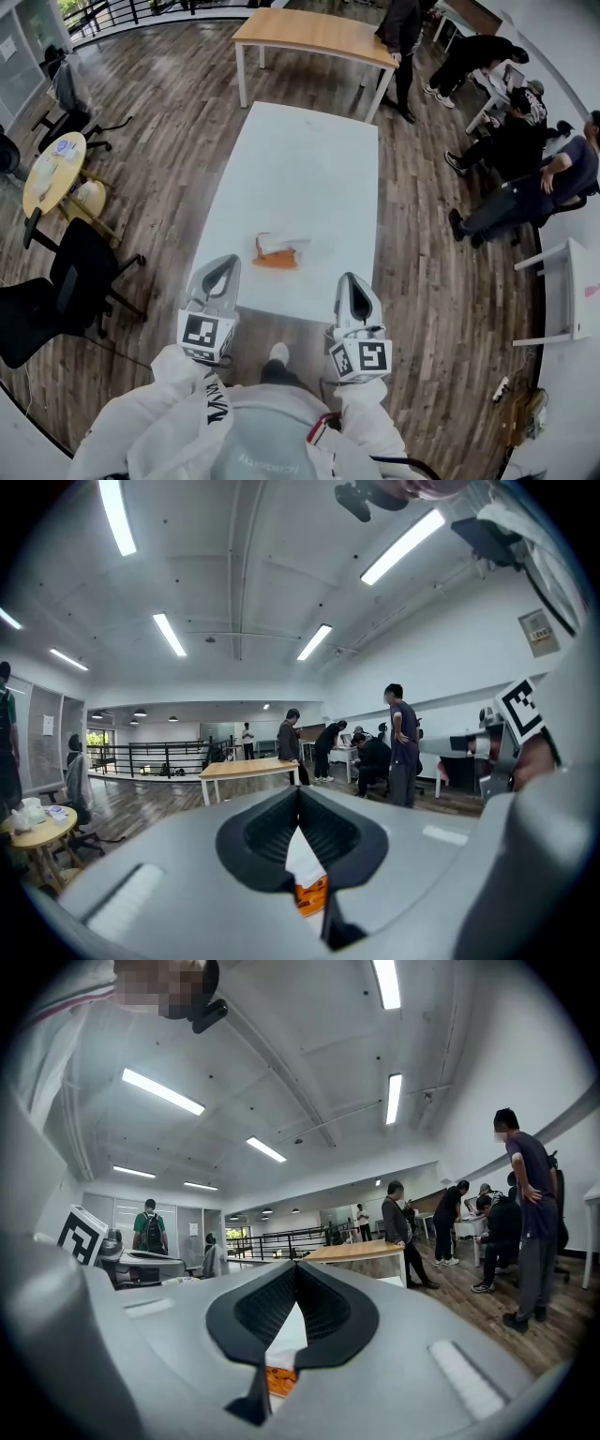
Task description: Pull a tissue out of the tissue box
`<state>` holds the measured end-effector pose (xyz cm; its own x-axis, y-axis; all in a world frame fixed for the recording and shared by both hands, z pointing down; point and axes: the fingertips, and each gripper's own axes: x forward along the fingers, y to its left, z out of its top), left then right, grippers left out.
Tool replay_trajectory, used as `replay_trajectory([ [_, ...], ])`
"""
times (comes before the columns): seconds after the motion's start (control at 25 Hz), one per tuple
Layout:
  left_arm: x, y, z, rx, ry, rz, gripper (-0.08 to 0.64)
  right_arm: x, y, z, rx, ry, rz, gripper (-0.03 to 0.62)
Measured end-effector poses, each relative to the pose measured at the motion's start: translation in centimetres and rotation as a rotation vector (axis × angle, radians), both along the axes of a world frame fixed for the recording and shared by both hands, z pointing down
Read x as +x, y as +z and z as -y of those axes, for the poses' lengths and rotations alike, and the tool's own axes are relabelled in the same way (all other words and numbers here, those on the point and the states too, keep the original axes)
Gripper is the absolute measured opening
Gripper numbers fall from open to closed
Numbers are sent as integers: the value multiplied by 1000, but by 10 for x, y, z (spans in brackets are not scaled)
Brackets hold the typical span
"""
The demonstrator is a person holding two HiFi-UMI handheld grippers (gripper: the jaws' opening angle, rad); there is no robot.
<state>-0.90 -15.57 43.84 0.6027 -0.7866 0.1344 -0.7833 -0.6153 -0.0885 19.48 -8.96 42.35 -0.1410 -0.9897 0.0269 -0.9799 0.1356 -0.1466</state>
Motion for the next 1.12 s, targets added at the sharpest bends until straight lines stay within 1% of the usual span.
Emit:
replay_trajectory([
  [0.52, 15, 5, 9, -4, -44, 14, 0, 14, 6, 19, -4, -55, 5, 0],
  [0.84, 13, 10, 6, -17, -69, 21, 0, 16, 6, 23, -3, -80, 19, 0],
  [1.12, 10, 7, 11, -11, -92, 22, 0, 13, 4, 30, -3, -100, 19, 0],
])
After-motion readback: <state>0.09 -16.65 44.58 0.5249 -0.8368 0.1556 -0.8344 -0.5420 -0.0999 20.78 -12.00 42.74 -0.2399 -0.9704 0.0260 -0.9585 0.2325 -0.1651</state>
